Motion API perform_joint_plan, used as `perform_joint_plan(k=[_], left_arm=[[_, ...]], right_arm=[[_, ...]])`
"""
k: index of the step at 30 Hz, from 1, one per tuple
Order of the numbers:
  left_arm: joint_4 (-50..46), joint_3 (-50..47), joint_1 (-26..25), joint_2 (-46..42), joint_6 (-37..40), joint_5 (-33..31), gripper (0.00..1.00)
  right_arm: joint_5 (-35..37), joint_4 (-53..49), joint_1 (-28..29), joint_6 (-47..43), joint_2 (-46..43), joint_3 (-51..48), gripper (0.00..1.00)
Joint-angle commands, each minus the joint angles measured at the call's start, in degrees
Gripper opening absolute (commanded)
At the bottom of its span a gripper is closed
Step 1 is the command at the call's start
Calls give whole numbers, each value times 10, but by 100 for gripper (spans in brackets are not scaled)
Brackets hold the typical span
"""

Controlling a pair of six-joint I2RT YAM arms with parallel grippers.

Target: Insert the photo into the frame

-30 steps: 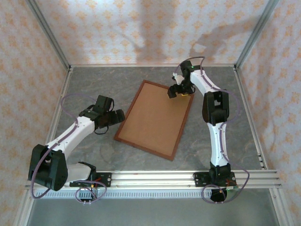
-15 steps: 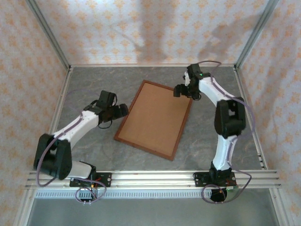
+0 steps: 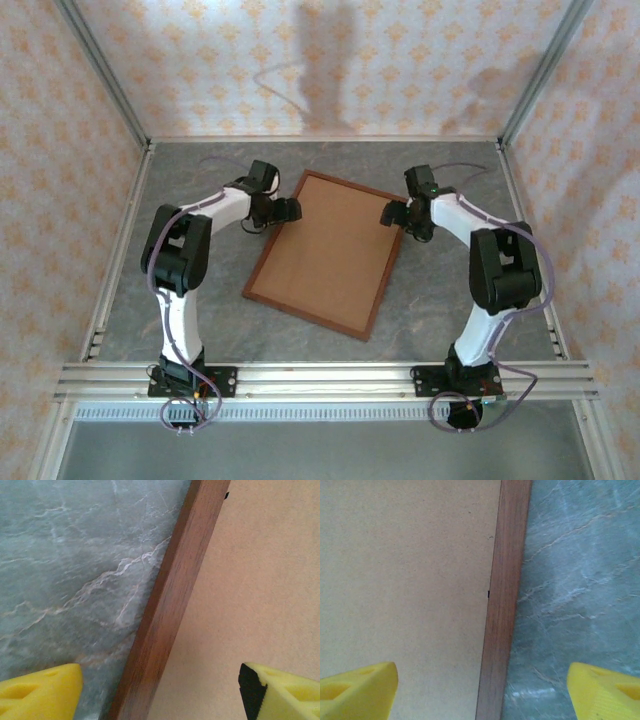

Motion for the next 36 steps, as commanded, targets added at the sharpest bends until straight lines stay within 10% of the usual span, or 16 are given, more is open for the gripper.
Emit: perform_joint_plan(k=[1,21,30,36], left_arm=[[-35,19,-9,13,23,22,78],[52,-248,-33,-139,-36,10,21],[59,-309,-33,-186,-48,-33,15],[56,-314,-33,-197,-47,-48,15]], right_arm=[[-34,45,-2,24,18,-11,85],[-113,30,23,-12,24,0,60],[-9,-100,-9,-71,-18,61,71],[-2,-138,-18,-69,19,96,56]])
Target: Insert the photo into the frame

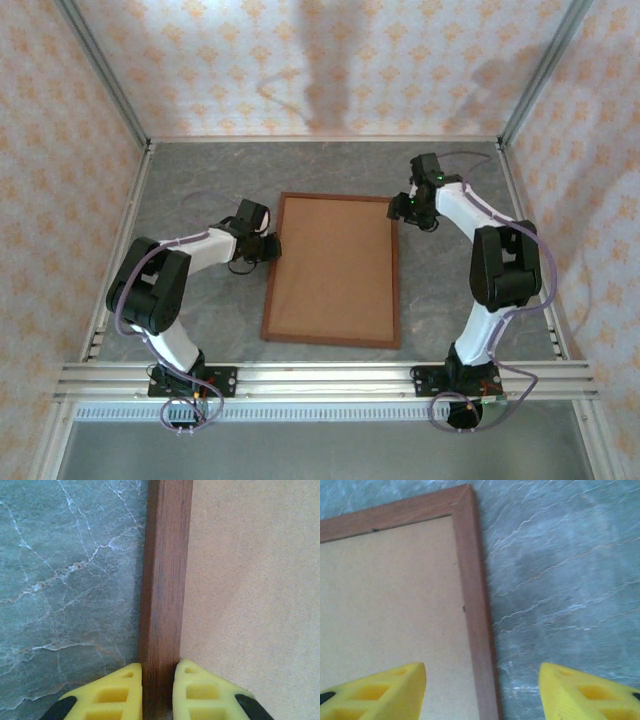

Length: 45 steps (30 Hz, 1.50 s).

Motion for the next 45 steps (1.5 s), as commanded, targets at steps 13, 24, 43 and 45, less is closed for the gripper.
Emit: perform_joint_plan(k=[13,24,43,45], left_arm=[[-57,-13,-4,-3,-3,-33,15],[-59,-12,-5,-4,-3,-30,14],[-64,-11,-5,-4,3,-28,13],[-63,-11,-5,-3,3,-28,13]], right_arm=[[8,-75,2,-13,111,104,38],[6,-74,2,-21,139,112,35],[-5,-65,2,-14,161,133,36],[-8,-64,3,-14,163,132,36]])
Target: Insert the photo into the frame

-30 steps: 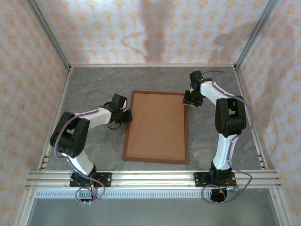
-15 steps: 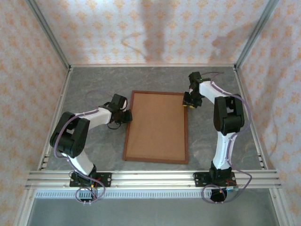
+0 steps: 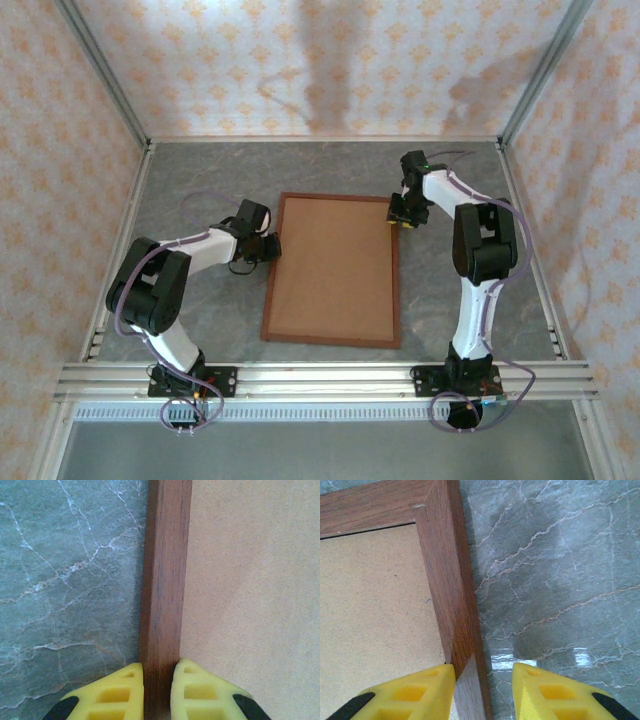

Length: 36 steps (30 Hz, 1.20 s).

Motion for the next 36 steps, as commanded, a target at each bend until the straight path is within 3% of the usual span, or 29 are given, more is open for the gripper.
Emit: perform_joint_plan(k=[1,24,36], left_arm=[[-63,-10,-2,-1,3,-21,13],[-71,-1,-2,-1,8,-16,12],[-71,-4,-2,0,10,-16,12]], right_arm=[[2,2,2,-2,18,12,36],[66,-15,65,-2,60,15,37],[59,-12,75,-2,62,16,47]])
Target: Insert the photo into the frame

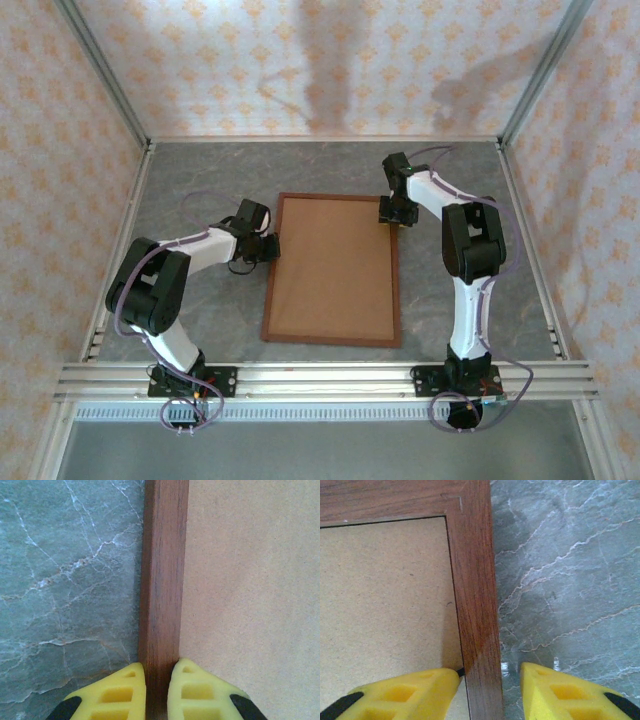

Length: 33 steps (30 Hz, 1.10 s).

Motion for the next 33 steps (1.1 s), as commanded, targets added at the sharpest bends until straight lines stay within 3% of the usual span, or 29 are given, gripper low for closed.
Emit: perform_joint_plan(k=[1,8,15,23,33], left_arm=[[-58,-8,-2,1,3,-17,12],[-60,-10,-3,0,3,-25,12],[-59,-13,-3,-1,2,-28,12],[-65,-9,-2,-4,6,-28,12],[-62,-12,-3,-6,5,-27,12]], right_arm=[[-26,-11,22,-4,34,-4,49],[-8,-22,21,-11,-43,8,64],[12,-37,15,2,-145,-67,68],[-20,-58,10,10,-203,-178,47],[-46,-46,10,8,-179,-205,38]])
